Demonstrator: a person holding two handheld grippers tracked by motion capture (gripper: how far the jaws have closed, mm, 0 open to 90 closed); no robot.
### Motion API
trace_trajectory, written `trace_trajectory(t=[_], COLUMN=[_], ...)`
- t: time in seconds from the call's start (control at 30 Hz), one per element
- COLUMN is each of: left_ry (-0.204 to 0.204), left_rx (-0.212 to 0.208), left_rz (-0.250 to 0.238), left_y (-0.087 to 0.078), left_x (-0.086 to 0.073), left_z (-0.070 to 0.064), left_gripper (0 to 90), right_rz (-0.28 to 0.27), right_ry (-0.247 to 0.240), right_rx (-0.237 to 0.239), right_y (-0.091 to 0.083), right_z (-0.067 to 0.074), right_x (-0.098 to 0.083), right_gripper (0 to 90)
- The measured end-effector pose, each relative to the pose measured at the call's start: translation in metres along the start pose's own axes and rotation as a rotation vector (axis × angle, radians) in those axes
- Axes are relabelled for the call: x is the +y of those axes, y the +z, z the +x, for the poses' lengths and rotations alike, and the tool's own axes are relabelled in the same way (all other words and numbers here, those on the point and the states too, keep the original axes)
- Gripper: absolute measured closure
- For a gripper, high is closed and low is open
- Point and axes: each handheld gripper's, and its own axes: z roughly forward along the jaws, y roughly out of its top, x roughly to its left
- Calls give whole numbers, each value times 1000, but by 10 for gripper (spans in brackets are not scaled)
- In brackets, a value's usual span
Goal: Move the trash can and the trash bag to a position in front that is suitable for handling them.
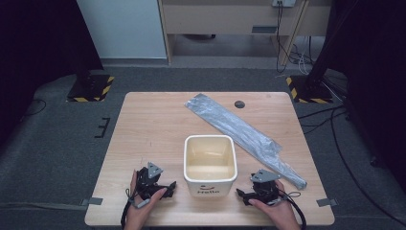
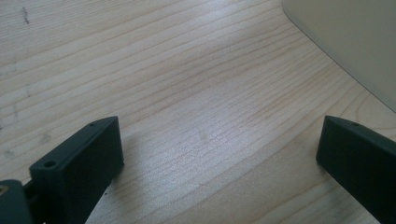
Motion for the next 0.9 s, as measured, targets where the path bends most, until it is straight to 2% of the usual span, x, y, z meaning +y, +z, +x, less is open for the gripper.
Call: trace_trajectory(t=[0.07, 0.2, 0.23, 0.27, 0.3, 0.33, 0.4, 0.43, 0.5, 0.53, 0.6, 0.63, 0.67, 0.7, 0.73, 0.77, 0.8, 0.9], left_ry=[13, 29, 48, 72, 123, 123, 176, 192, 188, 188, 206, 226, 231, 232, 232, 233, 244, 248], left_rx=[-4, -25, -33, -43, -72, -72, -97, -106, -107, -107, -156, -178, -176, -211, -211, -214, -217, -199], left_rz=[-8, -39, -52, -62, -80, -80, -99, -103, -109, -109, -121, -137, -155, -174, -174, -186, -188, -176], left_y=[-3, -14, -18, -22, -27, -27, -29, -29, -26, -26, -26, -27, -28, -29, -29, -30, -29, -27], left_x=[-1, -3, -4, -4, -5, -5, -4, -4, 0, 0, 0, 1, 2, 4, 4, 5, 6, 6], left_z=[0, -7, -11, -16, -27, -27, -40, -45, -56, -56, -60, -62, -64, -66, -66, -67, -69, -70], left_gripper=[51, 48, 42, 42, 40, 37, 34, 34, 47, 49, 61, 80, 123, 221, 275, 275, 336, 434], right_rz=[-6, -31, -62, -62, -94, -94, -128, -128, -133, -133, -132, -129, -132, -143, -143, -150, -162, -166], right_ry=[-11, -36, -44, -44, -72, -72, -98, -98, -130, -130, -146, -146, -154, -152, -152, -151, -157, -157], right_rx=[-2, 25, 59, 59, 89, 89, 133, 133, 156, 156, 161, 164, 163, 163, 163, 161, 138, 140], right_y=[-2, -8, -14, -14, -19, -19, -22, -22, -21, -21, -19, -18, -16, -14, -14, -13, -10, -9], right_z=[2, 6, 11, 11, 16, 16, 23, 23, 31, 31, 36, 38, 39, 42, 42, 43, 45, 46], right_x=[-1, -1, 1, 1, 2, 2, 4, 4, 6, 6, 8, 9, 10, 13, 13, 14, 18, 20], right_gripper=[183, 201, 212, 212, 227, 227, 240, 240, 246, 246, 266, 279, 295, 349, 349, 382, 440, 491])
